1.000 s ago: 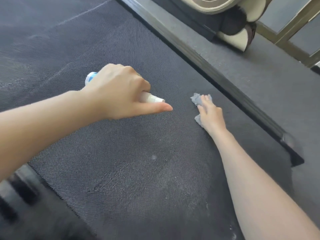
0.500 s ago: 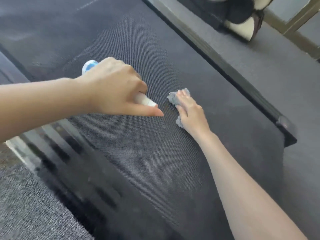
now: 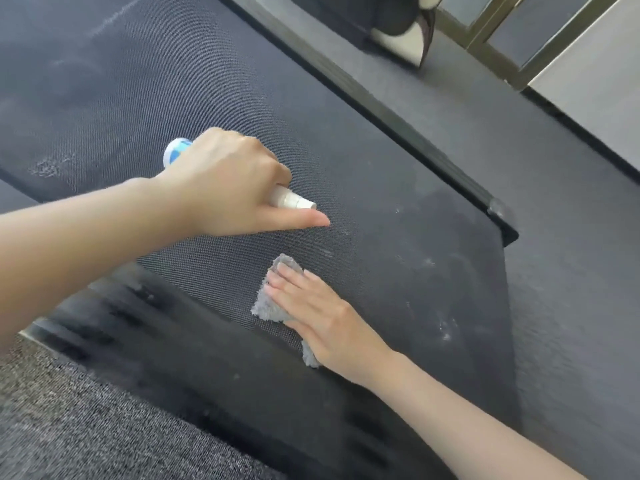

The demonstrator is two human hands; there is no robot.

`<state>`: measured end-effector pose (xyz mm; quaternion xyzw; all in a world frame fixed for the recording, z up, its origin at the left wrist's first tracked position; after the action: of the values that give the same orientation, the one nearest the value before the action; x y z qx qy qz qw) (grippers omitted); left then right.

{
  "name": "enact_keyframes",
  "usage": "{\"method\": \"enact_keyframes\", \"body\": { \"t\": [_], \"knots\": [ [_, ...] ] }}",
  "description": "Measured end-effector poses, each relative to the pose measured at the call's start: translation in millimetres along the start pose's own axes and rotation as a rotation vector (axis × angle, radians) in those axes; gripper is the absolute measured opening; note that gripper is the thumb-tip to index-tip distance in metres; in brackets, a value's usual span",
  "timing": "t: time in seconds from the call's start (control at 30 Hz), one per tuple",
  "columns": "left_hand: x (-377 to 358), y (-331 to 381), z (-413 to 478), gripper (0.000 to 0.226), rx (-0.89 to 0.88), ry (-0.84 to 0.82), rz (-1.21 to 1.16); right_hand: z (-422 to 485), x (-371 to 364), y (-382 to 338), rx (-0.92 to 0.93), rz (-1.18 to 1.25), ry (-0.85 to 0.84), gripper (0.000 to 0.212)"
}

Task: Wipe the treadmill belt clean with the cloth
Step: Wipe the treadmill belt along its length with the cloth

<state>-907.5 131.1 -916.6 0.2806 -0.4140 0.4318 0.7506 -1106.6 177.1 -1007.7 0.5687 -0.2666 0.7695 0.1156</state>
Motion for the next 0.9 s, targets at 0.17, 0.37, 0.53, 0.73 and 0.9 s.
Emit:
{"method": "enact_keyframes", "body": {
  "t": [0.17, 0.37, 0.53, 0.73, 0.9],
  "knots": [
    [4.7, 5.3, 8.8, 0.076, 0.004, -0.035, -0.115, -8.1, 4.0, -9.1, 0.018, -0.057, -0.058, 0.043],
    [-4.8, 11.4, 17.8, 0.077, -0.015, 0.033, -0.096, -18.3, 4.5, -8.1, 0.096, -0.059, -0.063, 0.041],
    [-8.2, 11.6, 18.3, 0.078, 0.043, 0.064, -0.076, -19.7, 4.5, 3.3, 0.153, -0.030, -0.054, 0.040],
    [-15.6, 12.9, 20.3, 0.087, 0.146, 0.038, -0.005, -10.8, 1.9, 27.6, 0.214, -0.018, -0.019, 0.045],
    [-22.2, 23.7, 25.2, 0.082, 0.195, 0.044, 0.021, 0.4, 5.8, 58.9, 0.212, -0.035, -0.006, 0.049]
  ]
}}
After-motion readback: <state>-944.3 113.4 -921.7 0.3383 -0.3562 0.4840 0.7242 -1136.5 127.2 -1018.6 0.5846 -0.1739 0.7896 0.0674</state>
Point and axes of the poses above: each hand's wrist, its own z-axis towards the middle knuckle, its own x-axis out of the back of the hand, y = z × x, the point moved 2 cm from there along z, towards the middle knuckle, and after that the axes turned 5 degrees about y, right-handed, at the moved point
